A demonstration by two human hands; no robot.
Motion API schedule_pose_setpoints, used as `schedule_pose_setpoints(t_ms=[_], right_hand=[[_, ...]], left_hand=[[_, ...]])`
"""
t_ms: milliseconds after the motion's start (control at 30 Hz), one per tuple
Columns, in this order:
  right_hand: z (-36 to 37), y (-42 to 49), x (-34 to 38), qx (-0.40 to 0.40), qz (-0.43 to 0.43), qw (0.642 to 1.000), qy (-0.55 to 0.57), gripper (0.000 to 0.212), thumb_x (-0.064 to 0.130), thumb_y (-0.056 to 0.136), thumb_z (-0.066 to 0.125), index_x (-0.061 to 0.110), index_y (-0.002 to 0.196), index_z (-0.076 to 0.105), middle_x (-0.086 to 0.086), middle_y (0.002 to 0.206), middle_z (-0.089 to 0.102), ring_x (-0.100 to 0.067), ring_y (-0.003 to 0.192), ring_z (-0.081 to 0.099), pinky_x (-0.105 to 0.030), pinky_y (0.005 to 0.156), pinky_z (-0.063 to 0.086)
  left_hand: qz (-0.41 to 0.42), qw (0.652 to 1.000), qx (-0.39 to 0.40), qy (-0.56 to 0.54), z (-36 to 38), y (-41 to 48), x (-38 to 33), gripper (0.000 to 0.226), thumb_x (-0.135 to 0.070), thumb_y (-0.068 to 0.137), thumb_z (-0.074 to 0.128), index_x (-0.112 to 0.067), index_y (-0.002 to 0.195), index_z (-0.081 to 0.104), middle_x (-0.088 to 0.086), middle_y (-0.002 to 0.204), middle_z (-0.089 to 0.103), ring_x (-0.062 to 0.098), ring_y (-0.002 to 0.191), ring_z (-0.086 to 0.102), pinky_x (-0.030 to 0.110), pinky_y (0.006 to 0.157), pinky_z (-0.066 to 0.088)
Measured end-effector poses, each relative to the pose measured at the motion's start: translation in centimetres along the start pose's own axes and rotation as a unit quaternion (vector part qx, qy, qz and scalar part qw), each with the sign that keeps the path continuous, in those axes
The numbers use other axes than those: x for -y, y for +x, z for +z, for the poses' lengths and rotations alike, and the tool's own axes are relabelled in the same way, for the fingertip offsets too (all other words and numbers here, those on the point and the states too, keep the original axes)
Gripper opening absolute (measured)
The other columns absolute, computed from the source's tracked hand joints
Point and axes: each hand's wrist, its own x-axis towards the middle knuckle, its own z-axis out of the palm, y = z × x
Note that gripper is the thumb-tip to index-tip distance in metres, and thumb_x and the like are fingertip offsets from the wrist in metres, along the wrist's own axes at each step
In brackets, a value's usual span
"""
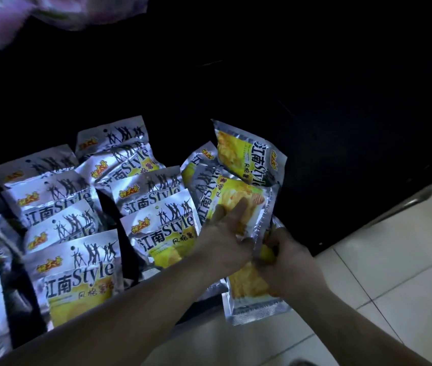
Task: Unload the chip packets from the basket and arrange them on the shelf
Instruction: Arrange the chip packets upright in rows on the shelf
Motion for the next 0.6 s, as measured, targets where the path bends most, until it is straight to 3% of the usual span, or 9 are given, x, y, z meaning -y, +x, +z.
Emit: schedule_pose_setpoints(t_ms=[100, 233, 300, 400, 500, 533, 600], right_hand=[[0.4, -0.2, -0.2, -0.024, -0.003, 1.0, 0.004, 0.04, 0.034, 0.082, 0.072, 0.037, 0.116, 0.052, 0.005, 0.115, 0.064, -0.022, 0.102, 0.066, -0.031, 0.077, 0.051], [0.7, -0.8, 0.2, -0.095, -0.06, 0.993, 0.021, 0.034, 0.032, 0.083, 0.073, 0.032, 0.109, 0.051, 0.005, 0.106, 0.062, -0.025, 0.094, 0.066, -0.032, 0.068, 0.048], [0.4, -0.9, 0.8, -0.127, -0.084, 0.986, 0.07, 0.031, 0.034, 0.084, 0.073, 0.033, 0.104, 0.05, 0.009, 0.099, 0.06, -0.02, 0.088, 0.064, -0.033, 0.067, 0.051], [-0.3, -0.1, 2.2, -0.15, -0.084, 0.964, 0.201, 0.027, 0.021, 0.087, 0.073, 0.03, 0.099, 0.051, 0.01, 0.093, 0.062, -0.013, 0.088, 0.063, -0.032, 0.069, 0.051], [-0.7, 0.5, 3.5, -0.188, -0.109, 0.944, 0.25, 0.027, 0.013, 0.089, 0.069, 0.03, 0.099, 0.051, 0.001, 0.104, 0.059, -0.011, 0.086, 0.064, -0.036, 0.075, 0.057], [-0.8, 0.6, 3.9, -0.196, -0.123, 0.939, 0.254, 0.028, 0.012, 0.09, 0.068, 0.032, 0.1, 0.051, 0.0, 0.109, 0.055, -0.003, 0.084, 0.063, -0.029, 0.074, 0.056], [-1.5, 0.5, 4.6, -0.195, -0.144, 0.938, 0.246, 0.031, 0.005, 0.092, 0.064, 0.031, 0.108, 0.056, 0.0, 0.116, 0.049, 0.014, 0.086, 0.056, -0.003, 0.068, 0.042]], left_hand=[[0.025, 0.999, 0.006, -0.044, 0.3, 0.0, 0.4, 0.08, -0.044, 0.091, 0.061, -0.069, 0.148, 0.011, -0.005, 0.172, 0.004, 0.028, 0.153, 0.026, 0.046, 0.118, 0.037], [0.021, 0.985, -0.008, -0.173, 0.5, 0.7, 0.7, 0.073, -0.042, 0.081, 0.067, -0.077, 0.134, 0.031, -0.01, 0.169, 0.015, 0.017, 0.152, 0.028, 0.04, 0.119, 0.038], [0.036, 0.972, -0.023, -0.23, 0.5, 0.8, 0.5, 0.067, -0.028, 0.084, 0.07, -0.063, 0.137, 0.048, -0.004, 0.167, 0.024, 0.013, 0.146, 0.036, 0.027, 0.112, 0.043], [0.046, 0.95, -0.007, -0.309, -0.1, 0.3, -0.2, 0.056, -0.007, 0.096, 0.063, -0.036, 0.143, 0.057, -0.015, 0.16, 0.023, 0.003, 0.138, 0.037, 0.006, 0.089, 0.043], [0.049, 0.925, -0.004, -0.378, -0.3, 0.3, -0.1, 0.058, -0.002, 0.095, 0.061, -0.037, 0.142, 0.058, -0.012, 0.162, 0.034, 0.005, 0.142, 0.04, 0.007, 0.09, 0.047], [0.053, 0.918, -0.004, -0.394, -0.4, 0.2, 0.0, 0.06, 0.0, 0.095, 0.06, -0.037, 0.142, 0.058, -0.009, 0.158, 0.043, 0.008, 0.142, 0.044, 0.008, 0.091, 0.048], [0.062, 0.908, 0.004, -0.414, -1.0, -0.1, 0.1, 0.063, 0.004, 0.096, 0.056, -0.035, 0.145, 0.055, -0.009, 0.144, 0.059, 0.005, 0.129, 0.057, 0.01, 0.088, 0.05]])
